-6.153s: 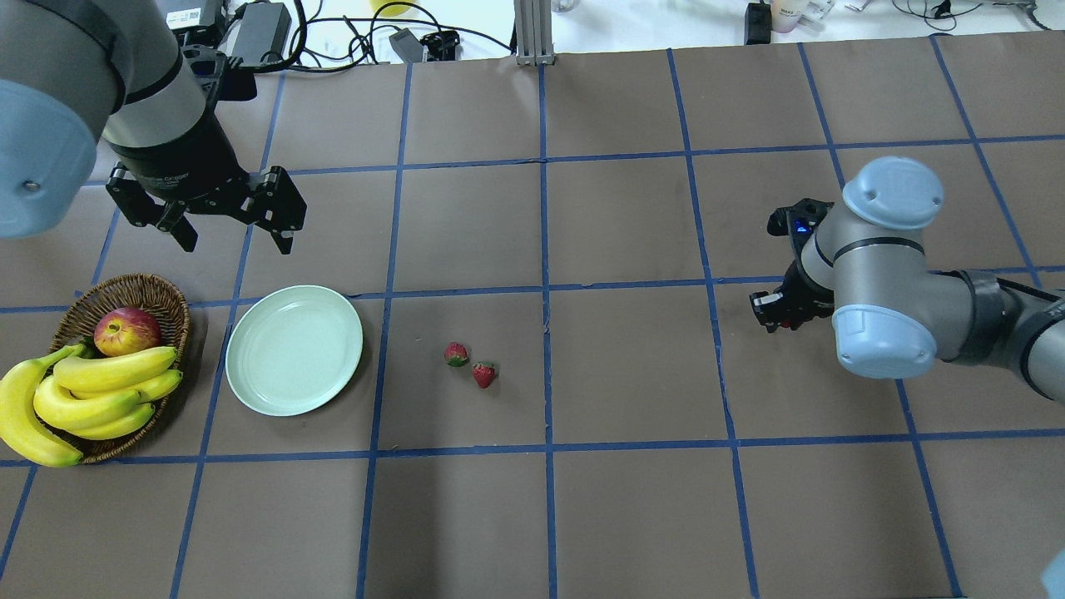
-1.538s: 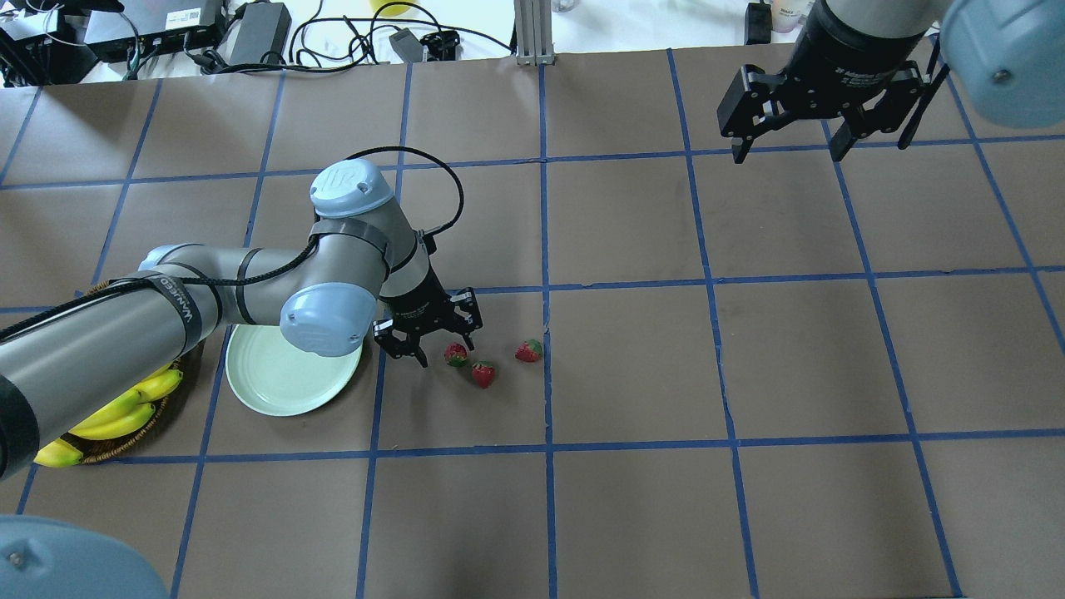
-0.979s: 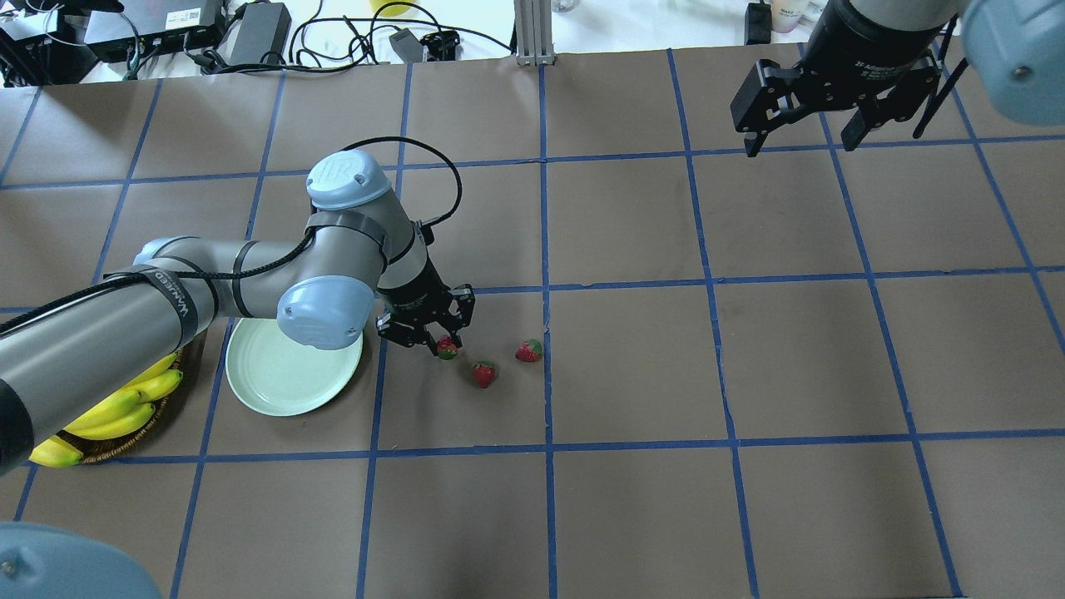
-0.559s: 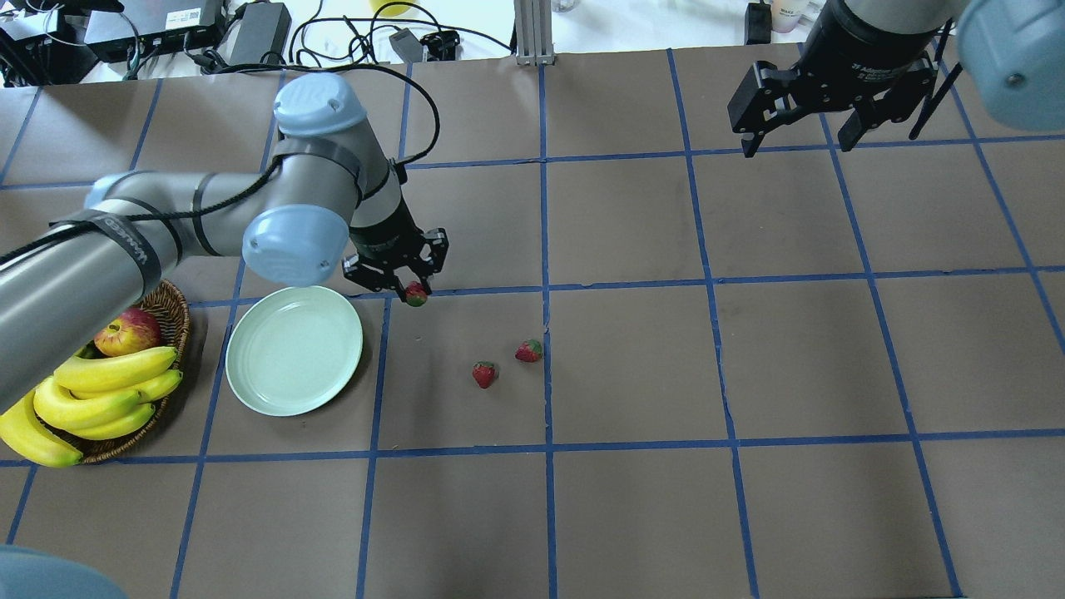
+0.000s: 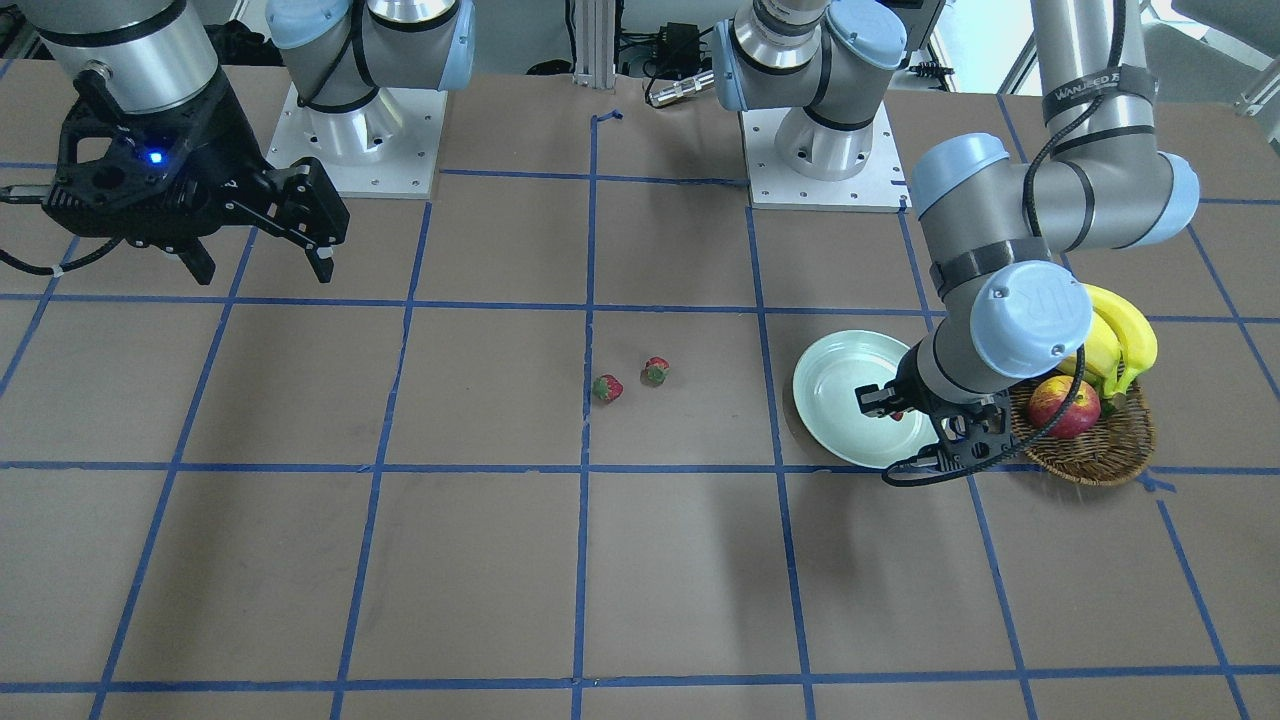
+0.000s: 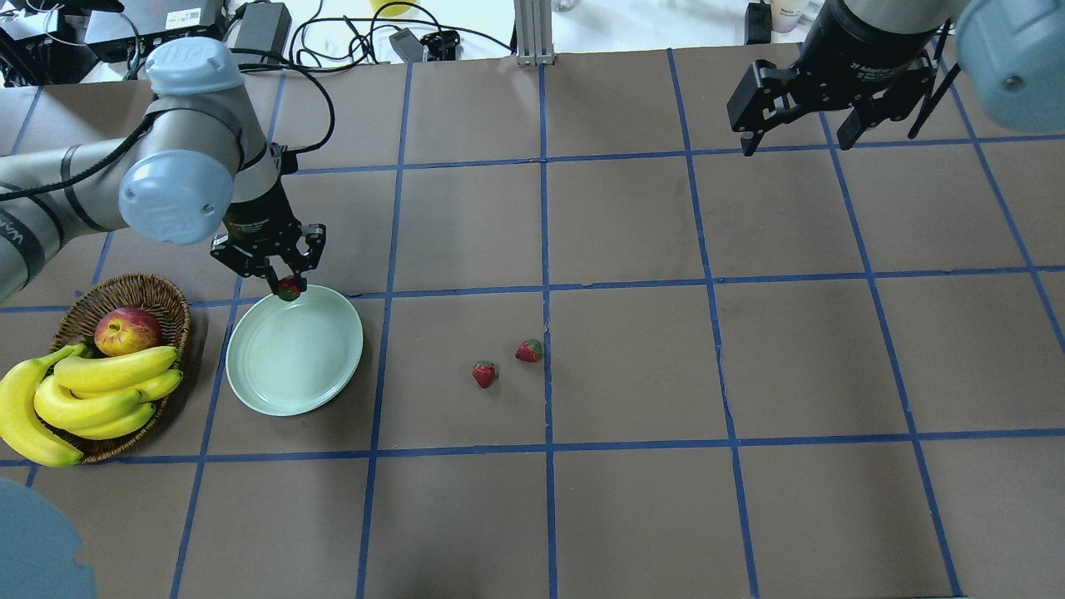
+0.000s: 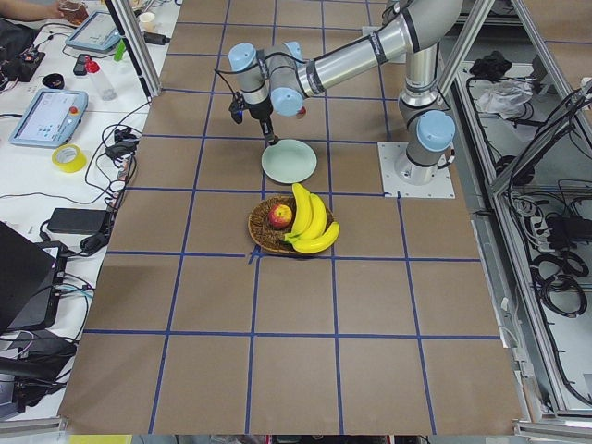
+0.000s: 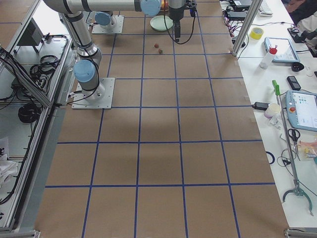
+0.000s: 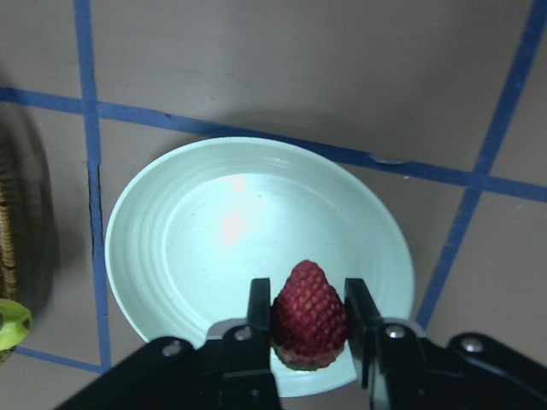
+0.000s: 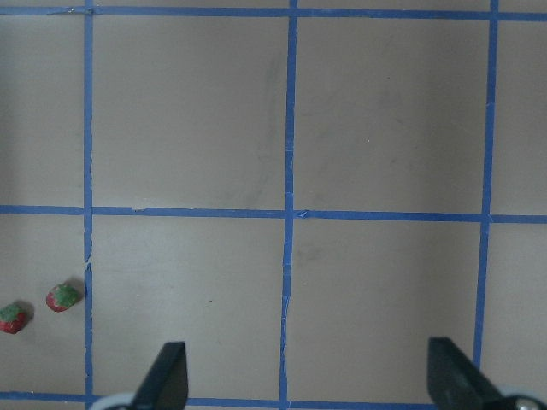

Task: Collect all strawberries into plate
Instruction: 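Move the left gripper over the plate and release the strawberry, then reach the left gripper to the next strawberry and grasp it, then carry the strawberry into the plate and open the left gripper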

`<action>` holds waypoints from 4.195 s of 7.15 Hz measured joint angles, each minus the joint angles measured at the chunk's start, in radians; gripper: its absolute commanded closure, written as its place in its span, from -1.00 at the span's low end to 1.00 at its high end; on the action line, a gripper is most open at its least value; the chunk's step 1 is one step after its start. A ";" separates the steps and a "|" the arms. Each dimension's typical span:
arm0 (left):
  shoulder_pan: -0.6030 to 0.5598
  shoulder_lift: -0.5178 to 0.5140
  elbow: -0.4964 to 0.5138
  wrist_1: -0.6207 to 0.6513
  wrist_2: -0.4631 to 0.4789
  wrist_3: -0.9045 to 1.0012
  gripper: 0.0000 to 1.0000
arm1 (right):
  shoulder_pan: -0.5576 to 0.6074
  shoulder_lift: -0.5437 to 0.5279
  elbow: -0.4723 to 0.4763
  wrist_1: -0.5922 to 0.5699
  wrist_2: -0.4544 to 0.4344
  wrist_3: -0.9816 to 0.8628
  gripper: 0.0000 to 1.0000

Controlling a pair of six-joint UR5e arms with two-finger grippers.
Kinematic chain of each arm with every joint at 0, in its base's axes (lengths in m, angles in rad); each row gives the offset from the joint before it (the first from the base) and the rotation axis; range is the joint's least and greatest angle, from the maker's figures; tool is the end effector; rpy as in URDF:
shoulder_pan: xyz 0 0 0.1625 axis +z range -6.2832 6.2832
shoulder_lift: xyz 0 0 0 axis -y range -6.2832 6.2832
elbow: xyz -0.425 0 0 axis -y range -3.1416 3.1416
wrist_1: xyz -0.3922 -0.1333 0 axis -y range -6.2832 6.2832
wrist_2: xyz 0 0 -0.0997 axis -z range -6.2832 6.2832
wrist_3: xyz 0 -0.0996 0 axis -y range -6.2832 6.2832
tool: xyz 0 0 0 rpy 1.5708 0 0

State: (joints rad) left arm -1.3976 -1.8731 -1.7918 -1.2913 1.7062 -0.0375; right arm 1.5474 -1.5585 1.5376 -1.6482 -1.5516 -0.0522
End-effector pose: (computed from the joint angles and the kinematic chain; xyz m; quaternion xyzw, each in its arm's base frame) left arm -0.0251 -0.5518 0.2524 -0.0960 0.9857 0.1256 0.0588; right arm 0.1233 -0.5094 0.5063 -0.0149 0.9986 -0.0495 0.0077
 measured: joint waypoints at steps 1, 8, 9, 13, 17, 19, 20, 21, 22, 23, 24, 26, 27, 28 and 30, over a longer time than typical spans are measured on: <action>0.037 -0.008 -0.038 0.023 0.004 0.023 1.00 | 0.000 0.000 0.001 0.000 0.000 0.000 -1.00; 0.023 -0.005 -0.033 0.080 -0.111 0.027 -1.00 | 0.000 0.000 0.001 -0.001 0.002 0.000 -1.00; -0.024 0.008 -0.022 0.081 -0.156 0.019 -1.00 | 0.000 0.000 0.001 -0.001 0.003 -0.001 -1.00; -0.297 0.001 -0.059 0.187 -0.282 -0.206 -1.00 | 0.000 0.000 0.001 0.001 0.010 -0.002 -1.00; -0.422 -0.018 -0.228 0.435 -0.295 -0.217 -1.00 | 0.000 0.000 0.001 0.001 0.010 0.000 -1.00; -0.429 -0.017 -0.249 0.443 -0.286 -0.187 -0.45 | 0.000 0.000 0.001 0.001 0.010 0.001 -1.00; -0.429 -0.016 -0.264 0.443 -0.280 -0.171 0.57 | 0.000 0.000 0.001 0.001 0.010 0.001 -1.00; -0.429 -0.016 -0.272 0.443 -0.276 -0.163 1.00 | 0.000 0.000 0.001 0.001 0.010 0.001 -1.00; -0.429 -0.016 -0.275 0.443 -0.274 -0.165 1.00 | 0.000 0.000 0.001 0.000 0.010 0.002 -1.00; -0.429 -0.015 -0.274 0.444 -0.273 -0.170 1.00 | 0.000 0.000 0.001 0.000 0.010 0.002 -1.00; -0.426 -0.007 -0.265 0.444 -0.271 -0.173 1.00 | 0.000 0.000 0.001 0.000 0.010 0.003 -1.00; -0.383 0.024 -0.192 0.371 -0.219 -0.161 1.00 | 0.000 0.000 0.001 0.000 0.010 0.003 -1.00; -0.327 0.035 -0.131 0.286 -0.178 -0.115 1.00 | 0.000 0.000 0.001 -0.001 0.010 0.003 -1.00; -0.258 0.041 -0.084 0.207 -0.157 -0.041 1.00 | 0.000 0.000 0.001 -0.001 0.010 0.003 -1.00; -0.098 0.038 -0.057 0.139 -0.128 0.096 1.00 | 0.000 0.000 0.001 0.000 0.009 0.003 -1.00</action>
State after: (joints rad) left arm -1.4952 -1.8348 -1.8488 -1.1521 1.5778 0.0585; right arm 1.5478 -1.5585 1.5386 -1.6477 -1.5426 -0.0491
